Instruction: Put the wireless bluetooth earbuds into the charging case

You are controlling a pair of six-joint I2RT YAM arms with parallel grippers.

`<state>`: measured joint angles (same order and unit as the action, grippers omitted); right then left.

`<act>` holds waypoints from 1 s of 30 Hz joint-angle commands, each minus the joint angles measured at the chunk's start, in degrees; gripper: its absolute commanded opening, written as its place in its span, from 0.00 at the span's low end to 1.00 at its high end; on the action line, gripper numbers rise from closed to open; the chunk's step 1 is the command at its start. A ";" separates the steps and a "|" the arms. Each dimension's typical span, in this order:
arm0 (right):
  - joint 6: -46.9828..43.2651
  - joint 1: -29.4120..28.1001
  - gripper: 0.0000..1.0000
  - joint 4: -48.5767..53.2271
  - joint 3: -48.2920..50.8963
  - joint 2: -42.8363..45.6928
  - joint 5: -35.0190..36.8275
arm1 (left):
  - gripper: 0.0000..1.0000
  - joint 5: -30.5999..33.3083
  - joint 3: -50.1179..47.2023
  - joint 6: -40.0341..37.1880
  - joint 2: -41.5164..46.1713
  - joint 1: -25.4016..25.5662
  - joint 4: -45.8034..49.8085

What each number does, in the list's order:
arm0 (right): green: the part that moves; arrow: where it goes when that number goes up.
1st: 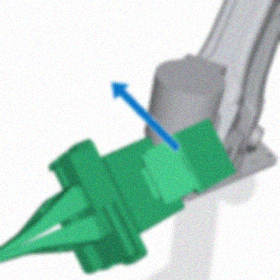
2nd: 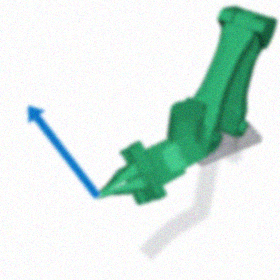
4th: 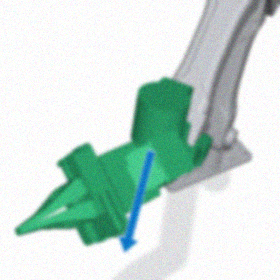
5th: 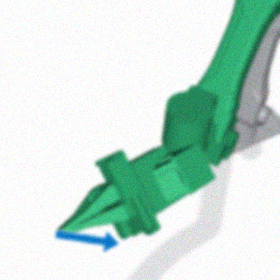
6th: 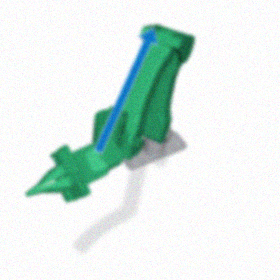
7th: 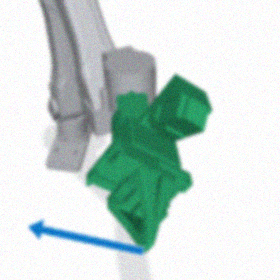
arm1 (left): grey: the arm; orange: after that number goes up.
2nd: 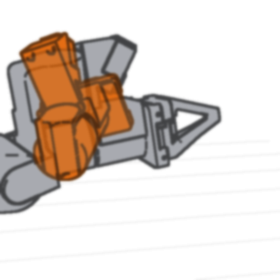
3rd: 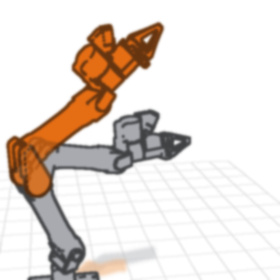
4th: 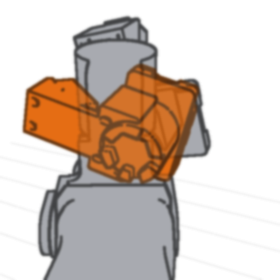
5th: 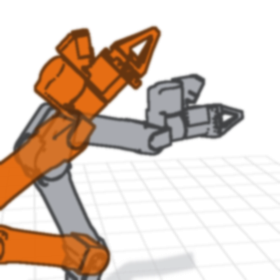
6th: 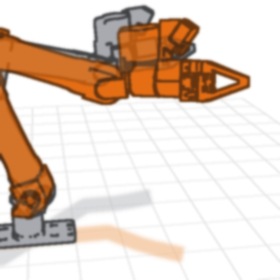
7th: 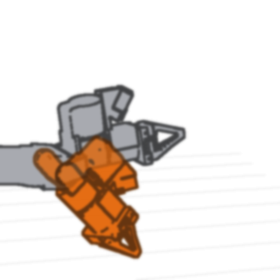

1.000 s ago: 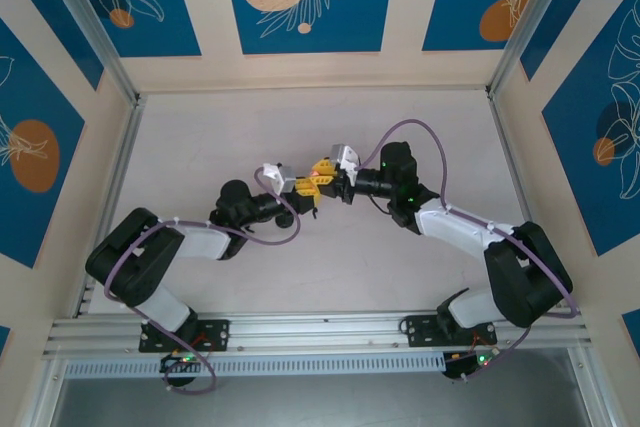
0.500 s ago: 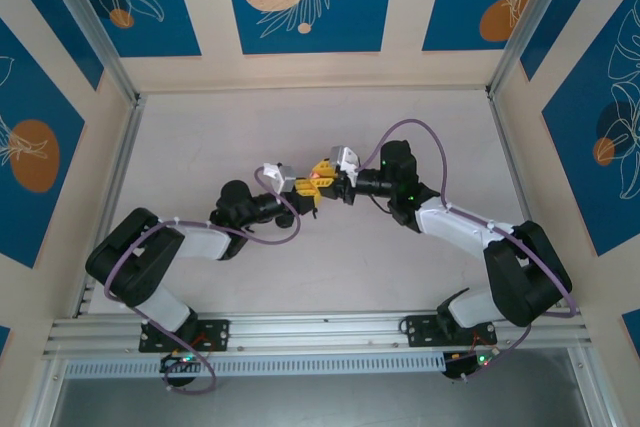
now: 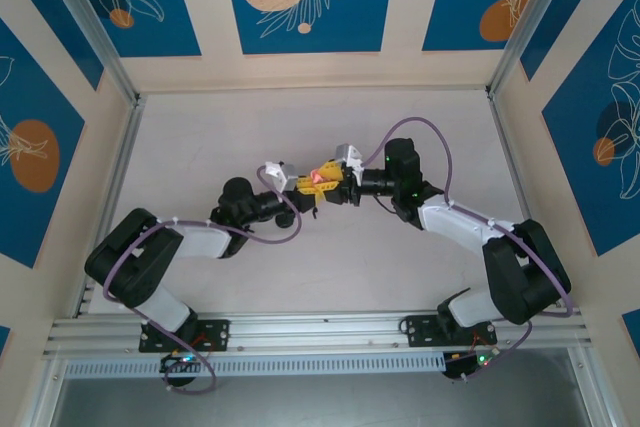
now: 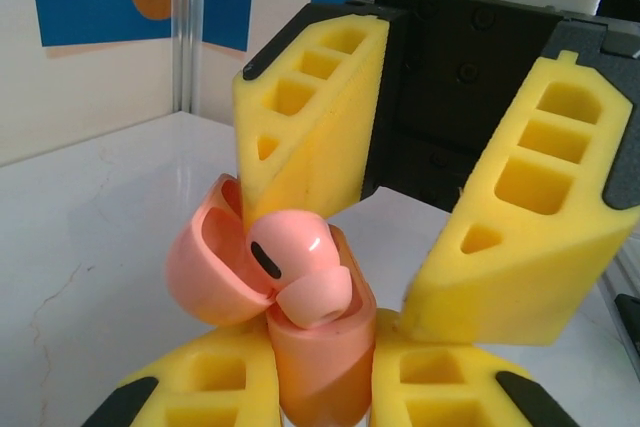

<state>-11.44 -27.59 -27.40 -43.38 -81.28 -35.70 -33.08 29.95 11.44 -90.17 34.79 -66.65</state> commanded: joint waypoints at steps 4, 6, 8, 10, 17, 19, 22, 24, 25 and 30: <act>2.78 0.78 0.44 1.74 -1.79 -2.31 -0.86 | 0.10 -0.96 3.18 -2.20 0.53 0.46 -3.67; 2.90 1.04 0.45 1.67 -1.82 -2.39 -1.01 | 0.10 -0.99 3.48 -2.79 0.53 0.41 -2.95; 3.07 1.29 0.46 1.71 -1.97 -2.40 -1.30 | 0.10 -0.94 3.63 -3.78 0.75 0.41 -1.86; 3.33 1.49 0.47 1.69 -2.16 -2.41 -1.71 | 0.10 -0.80 3.88 -4.90 1.04 0.46 -0.56; 4.85 2.00 0.50 1.65 -3.46 -2.31 -2.51 | 0.10 -0.82 4.50 -7.90 1.77 0.44 3.44; 5.52 2.11 0.51 1.73 -3.80 -2.31 -2.74 | 0.10 -0.72 4.50 -8.38 1.84 0.46 3.79; 6.20 2.37 0.51 1.78 -4.15 -2.06 -3.18 | 0.10 -0.55 4.53 -9.05 1.93 0.45 4.39; 6.68 2.46 0.52 1.73 -4.26 -1.81 -3.62 | 0.10 -0.46 4.70 -9.63 2.02 0.46 4.94; 6.90 2.54 0.52 1.78 -4.37 -1.72 -3.75 | 0.10 -0.37 4.72 -9.83 2.07 0.43 5.19; 8.85 2.59 0.52 2.43 -5.35 -0.83 -4.68 | 0.10 -0.02 4.63 -11.21 2.44 0.44 6.40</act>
<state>-4.58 -25.34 -26.22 -46.65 -82.74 -39.13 -31.64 33.23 2.61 -89.97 34.74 -59.92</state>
